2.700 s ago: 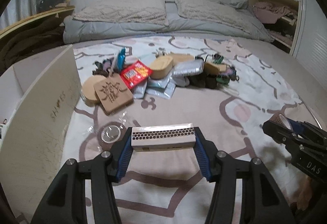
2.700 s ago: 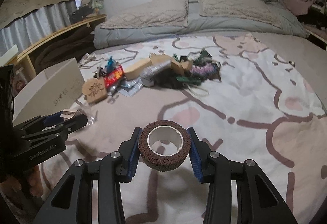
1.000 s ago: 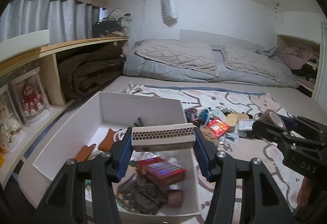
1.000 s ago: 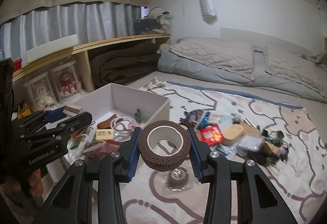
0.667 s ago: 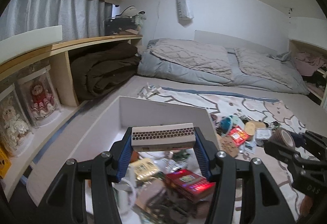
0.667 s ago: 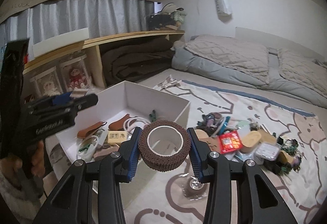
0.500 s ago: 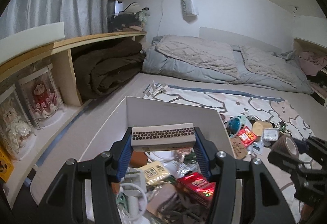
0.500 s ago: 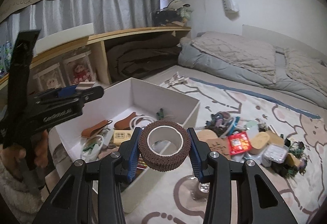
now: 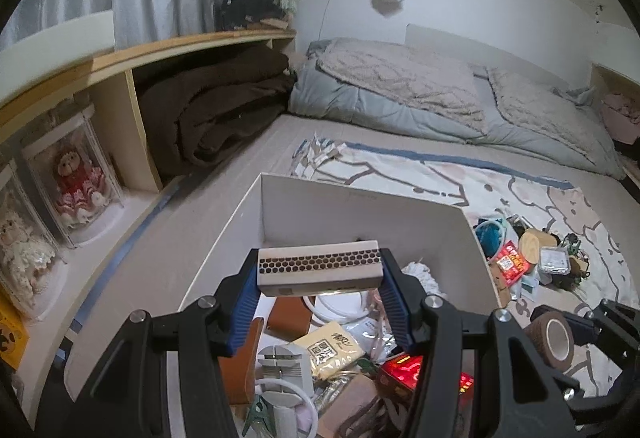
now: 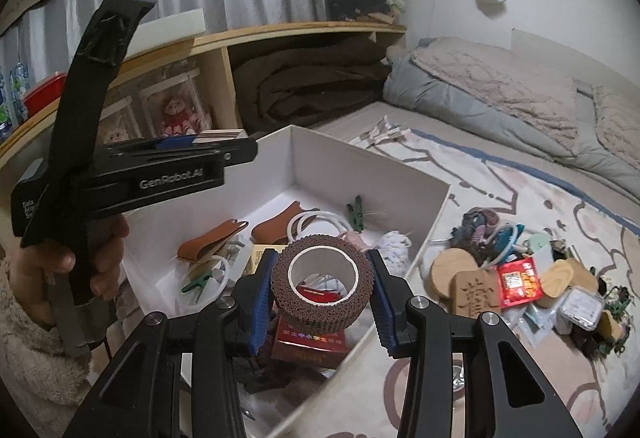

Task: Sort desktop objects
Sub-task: 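Carry the matchbox in the left gripper to the shoebox while right carries the tape roll, then open the left gripper over the shoebox while the right gripper releases the tape roll inside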

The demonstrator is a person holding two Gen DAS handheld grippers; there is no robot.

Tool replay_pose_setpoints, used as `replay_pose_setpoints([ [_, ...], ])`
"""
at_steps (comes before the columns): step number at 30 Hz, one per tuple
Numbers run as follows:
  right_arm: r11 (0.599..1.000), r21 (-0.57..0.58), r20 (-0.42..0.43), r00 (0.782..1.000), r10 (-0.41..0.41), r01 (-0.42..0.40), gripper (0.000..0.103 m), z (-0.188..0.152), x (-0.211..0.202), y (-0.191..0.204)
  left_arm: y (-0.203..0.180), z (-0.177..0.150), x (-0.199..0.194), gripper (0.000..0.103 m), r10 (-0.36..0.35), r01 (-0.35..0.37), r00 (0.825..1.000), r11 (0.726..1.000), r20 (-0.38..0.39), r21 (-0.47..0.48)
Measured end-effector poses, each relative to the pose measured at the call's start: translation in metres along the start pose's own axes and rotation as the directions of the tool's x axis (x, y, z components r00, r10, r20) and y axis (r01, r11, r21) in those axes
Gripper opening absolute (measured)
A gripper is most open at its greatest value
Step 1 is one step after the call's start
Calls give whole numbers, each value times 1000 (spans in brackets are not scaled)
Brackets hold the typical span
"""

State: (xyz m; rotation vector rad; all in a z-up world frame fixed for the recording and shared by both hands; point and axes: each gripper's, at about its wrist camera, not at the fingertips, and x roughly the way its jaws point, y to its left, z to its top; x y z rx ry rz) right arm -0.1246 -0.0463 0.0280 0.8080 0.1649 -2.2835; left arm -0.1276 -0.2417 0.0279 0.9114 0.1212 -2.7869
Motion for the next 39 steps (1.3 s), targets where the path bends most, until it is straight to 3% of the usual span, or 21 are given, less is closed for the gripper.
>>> replay_pose_setpoints([
  [9, 1000, 15, -51, 998, 26, -25, 44, 3, 19, 2, 12, 8, 41, 56, 14, -15, 993, 1000, -120, -11],
  [20, 998, 43, -87, 995, 47, -43, 44, 6, 33, -2, 27, 5, 79, 56, -47, 23, 953, 996, -299, -82],
  [24, 998, 52, -95, 994, 52, -47, 44, 7, 36, -4, 29, 4, 78, 57, -69, 38, 950, 994, -304, -105],
  [28, 997, 61, -104, 993, 60, -54, 44, 9, 40, -6, 30, 5, 75, 74, -65, 38, 955, 995, -289, -97],
  [39, 994, 82, -177, 981, 83, -70, 44, 12, 73, -7, 27, 5, 60, 74, -68, 49, 972, 995, -224, -89],
])
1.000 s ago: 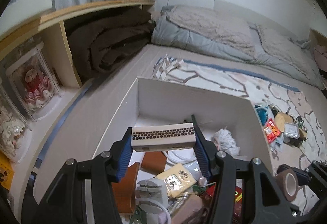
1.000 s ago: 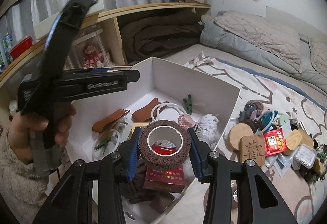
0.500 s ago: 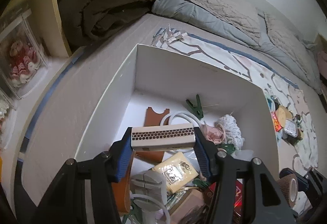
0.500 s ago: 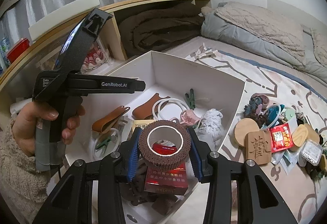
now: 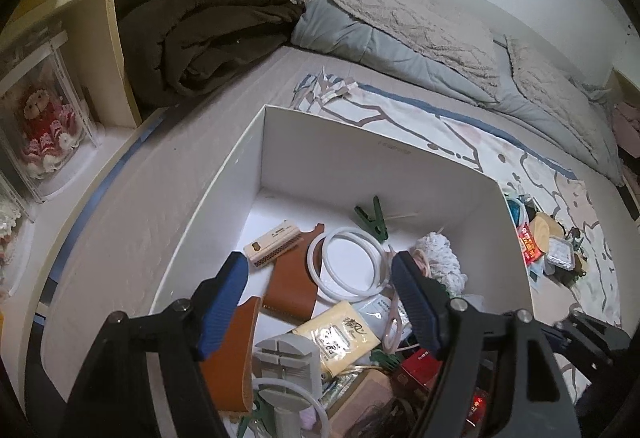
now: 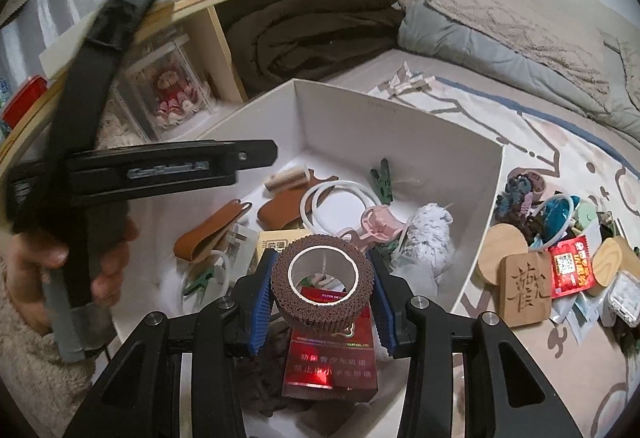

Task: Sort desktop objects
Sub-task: 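Open the left gripper over the shoebox while the right gripper releases the tape roll inside, then lift both open grippers out of the shoebox and back away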

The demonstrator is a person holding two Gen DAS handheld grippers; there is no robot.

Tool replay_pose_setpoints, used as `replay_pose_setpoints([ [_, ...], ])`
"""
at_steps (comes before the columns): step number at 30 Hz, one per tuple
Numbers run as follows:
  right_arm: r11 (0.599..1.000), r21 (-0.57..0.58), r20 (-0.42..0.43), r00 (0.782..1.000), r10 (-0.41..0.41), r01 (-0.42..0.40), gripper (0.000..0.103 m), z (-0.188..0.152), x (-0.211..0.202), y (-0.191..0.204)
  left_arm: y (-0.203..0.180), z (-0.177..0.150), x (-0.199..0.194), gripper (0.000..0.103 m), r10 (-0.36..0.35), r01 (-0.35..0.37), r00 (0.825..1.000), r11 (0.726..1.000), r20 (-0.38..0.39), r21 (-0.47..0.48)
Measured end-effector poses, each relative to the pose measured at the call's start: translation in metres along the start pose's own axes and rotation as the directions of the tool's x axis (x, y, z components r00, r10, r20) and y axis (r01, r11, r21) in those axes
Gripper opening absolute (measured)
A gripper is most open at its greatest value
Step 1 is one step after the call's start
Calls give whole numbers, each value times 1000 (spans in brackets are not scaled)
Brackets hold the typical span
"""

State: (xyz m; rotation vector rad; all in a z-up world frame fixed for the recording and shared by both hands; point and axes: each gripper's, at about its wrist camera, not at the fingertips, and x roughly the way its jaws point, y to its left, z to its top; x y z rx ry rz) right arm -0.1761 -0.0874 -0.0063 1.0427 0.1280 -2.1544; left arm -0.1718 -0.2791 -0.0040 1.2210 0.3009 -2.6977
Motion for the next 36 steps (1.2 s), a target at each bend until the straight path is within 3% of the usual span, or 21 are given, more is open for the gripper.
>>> replay_pose_setpoints([
  [8, 999, 9, 10, 999, -38, 38, 44, 3, 10, -4, -2, -6, -12, 74, -40, 39, 999, 999, 26, 19],
  [9, 999, 20, 14, 999, -39, 39, 53, 3, 10, -6, -2, -7, -13, 74, -47, 46, 999, 999, 27, 15],
  [10, 999, 36, 19, 999, -35, 34, 73, 3, 10, -8, -2, -8, -14, 74, -50, 50, 998, 999, 29, 14],
  [12, 998, 59, 38, 999, -4, 1, 90, 3, 9, -11, -3, -10, -16, 74, -52, 51, 998, 999, 33, 16],
  [19, 995, 89, 73, 997, 30, -36, 90, -1, -4, -14, -8, -16, -25, 74, -39, 37, 998, 999, 56, 34],
  [36, 999, 41, 148, 989, 15, -21, 90, -15, -63, -1, -25, -38, -69, 78, -31, 24, 992, 998, 123, 55],
])
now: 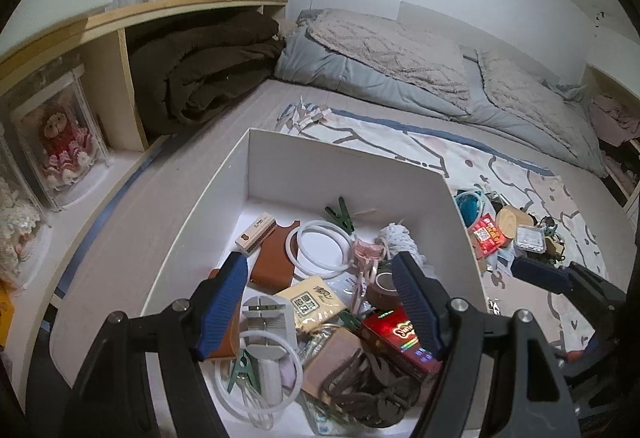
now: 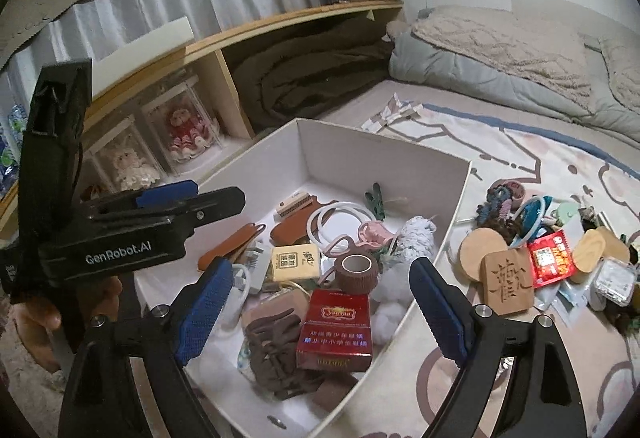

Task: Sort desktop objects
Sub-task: 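Lift both open grippers out of the shoebox and back away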

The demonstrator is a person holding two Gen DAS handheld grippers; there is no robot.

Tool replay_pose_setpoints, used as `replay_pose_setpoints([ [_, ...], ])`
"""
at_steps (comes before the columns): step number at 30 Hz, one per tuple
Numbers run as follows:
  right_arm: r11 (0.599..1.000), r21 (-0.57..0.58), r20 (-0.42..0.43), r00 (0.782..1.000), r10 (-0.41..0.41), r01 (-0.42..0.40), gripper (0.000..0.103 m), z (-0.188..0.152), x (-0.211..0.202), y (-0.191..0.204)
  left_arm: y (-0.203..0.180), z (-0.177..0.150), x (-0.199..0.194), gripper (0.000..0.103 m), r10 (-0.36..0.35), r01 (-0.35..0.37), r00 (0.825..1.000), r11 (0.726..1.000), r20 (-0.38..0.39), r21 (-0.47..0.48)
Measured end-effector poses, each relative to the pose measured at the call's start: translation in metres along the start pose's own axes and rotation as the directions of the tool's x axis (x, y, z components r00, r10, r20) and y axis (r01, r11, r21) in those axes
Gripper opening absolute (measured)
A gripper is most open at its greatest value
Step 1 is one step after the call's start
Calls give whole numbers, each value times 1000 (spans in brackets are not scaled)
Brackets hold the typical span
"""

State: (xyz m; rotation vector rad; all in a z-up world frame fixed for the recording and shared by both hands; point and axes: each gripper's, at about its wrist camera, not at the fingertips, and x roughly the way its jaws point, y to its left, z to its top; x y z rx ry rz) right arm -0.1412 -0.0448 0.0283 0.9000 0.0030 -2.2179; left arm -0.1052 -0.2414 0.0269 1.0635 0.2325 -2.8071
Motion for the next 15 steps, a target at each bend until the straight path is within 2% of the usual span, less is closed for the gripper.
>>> replay_pose_setpoints([
  [2, 1000, 0, 12, 1000, -4, 4, 90, 0, -8, 0, -4, -2, -7, 83, 0, 0, 1000, 1000, 17, 3],
  [7, 1000, -9, 25, 999, -26, 27, 90, -4, -28, -3, -17, -7, -22, 84, 1, -3, 999, 999, 45, 33],
  [12, 998, 1, 35, 997, -64, 64, 90, -8, -53, -13, -31, -13, -37, 89, -14, 10, 997, 999, 70, 48],
  [14, 996, 11, 40, 996, -84, 83, 94, -9, -63, -18, -36, -14, -43, 92, -23, 19, 997, 999, 78, 47],
  [15, 996, 19, 43, 995, -91, 91, 100, -10, -68, -20, -39, -15, -46, 93, -26, 22, 996, 999, 83, 45],
])
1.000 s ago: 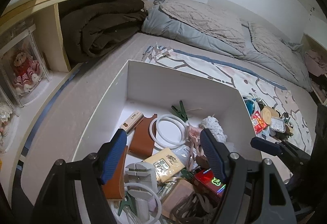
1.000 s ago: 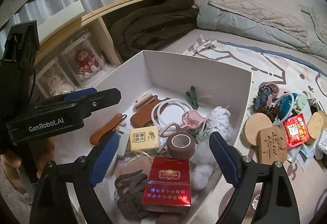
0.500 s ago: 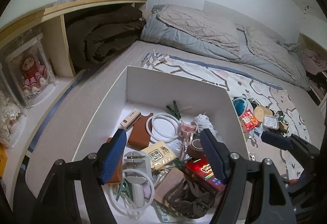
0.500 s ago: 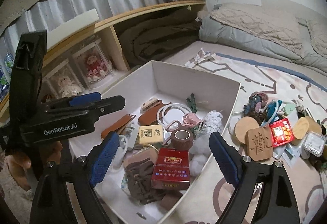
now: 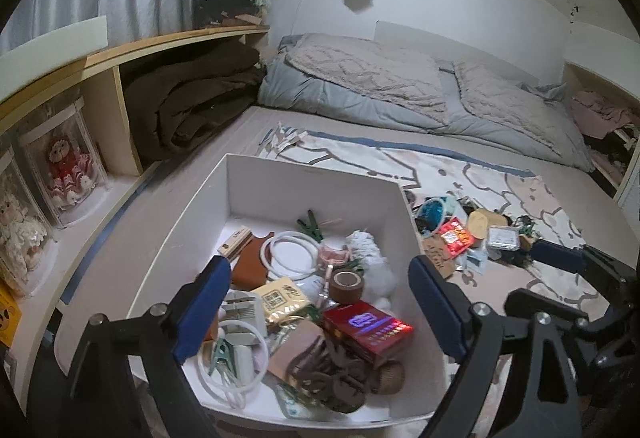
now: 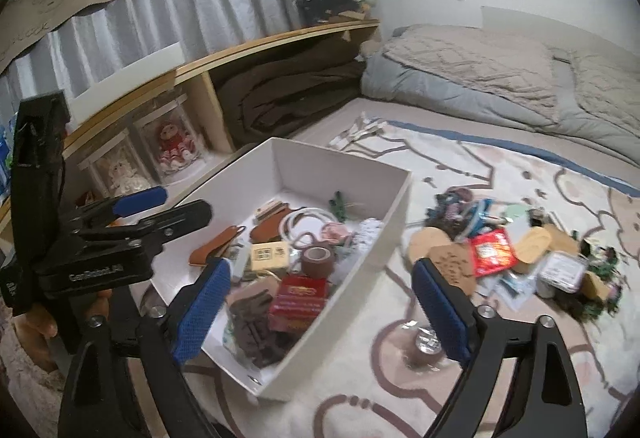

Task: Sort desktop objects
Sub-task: 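Lift both open grippers out of the shoebox and back away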

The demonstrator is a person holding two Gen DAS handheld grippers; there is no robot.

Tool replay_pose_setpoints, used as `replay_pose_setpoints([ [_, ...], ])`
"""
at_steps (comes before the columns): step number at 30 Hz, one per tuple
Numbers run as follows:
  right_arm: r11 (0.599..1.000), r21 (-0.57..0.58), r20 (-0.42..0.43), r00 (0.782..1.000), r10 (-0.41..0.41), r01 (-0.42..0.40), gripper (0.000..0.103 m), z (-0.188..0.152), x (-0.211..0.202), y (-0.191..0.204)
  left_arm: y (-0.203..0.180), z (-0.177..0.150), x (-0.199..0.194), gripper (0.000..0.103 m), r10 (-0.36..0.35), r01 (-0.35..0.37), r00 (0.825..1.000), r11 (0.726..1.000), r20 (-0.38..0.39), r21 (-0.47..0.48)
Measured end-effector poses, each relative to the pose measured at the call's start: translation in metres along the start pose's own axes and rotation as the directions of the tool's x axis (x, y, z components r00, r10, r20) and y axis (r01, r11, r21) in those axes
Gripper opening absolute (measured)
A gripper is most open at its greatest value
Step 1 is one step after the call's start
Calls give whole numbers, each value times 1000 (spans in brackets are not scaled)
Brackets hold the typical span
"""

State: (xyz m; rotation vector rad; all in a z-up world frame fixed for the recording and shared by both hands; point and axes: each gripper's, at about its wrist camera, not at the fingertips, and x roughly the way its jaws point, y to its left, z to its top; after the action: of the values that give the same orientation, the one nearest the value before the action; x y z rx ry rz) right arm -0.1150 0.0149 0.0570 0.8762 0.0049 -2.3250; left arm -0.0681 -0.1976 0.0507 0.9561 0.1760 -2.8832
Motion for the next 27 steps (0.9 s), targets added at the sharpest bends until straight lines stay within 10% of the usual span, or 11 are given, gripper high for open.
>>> replay_pose_setpoints([
  [27, 988, -19, 25, 988, -154, 155, 103, -12, -96, -55, -82, -10, -39, 101, -124, 123, 991, 992, 50, 33],
])
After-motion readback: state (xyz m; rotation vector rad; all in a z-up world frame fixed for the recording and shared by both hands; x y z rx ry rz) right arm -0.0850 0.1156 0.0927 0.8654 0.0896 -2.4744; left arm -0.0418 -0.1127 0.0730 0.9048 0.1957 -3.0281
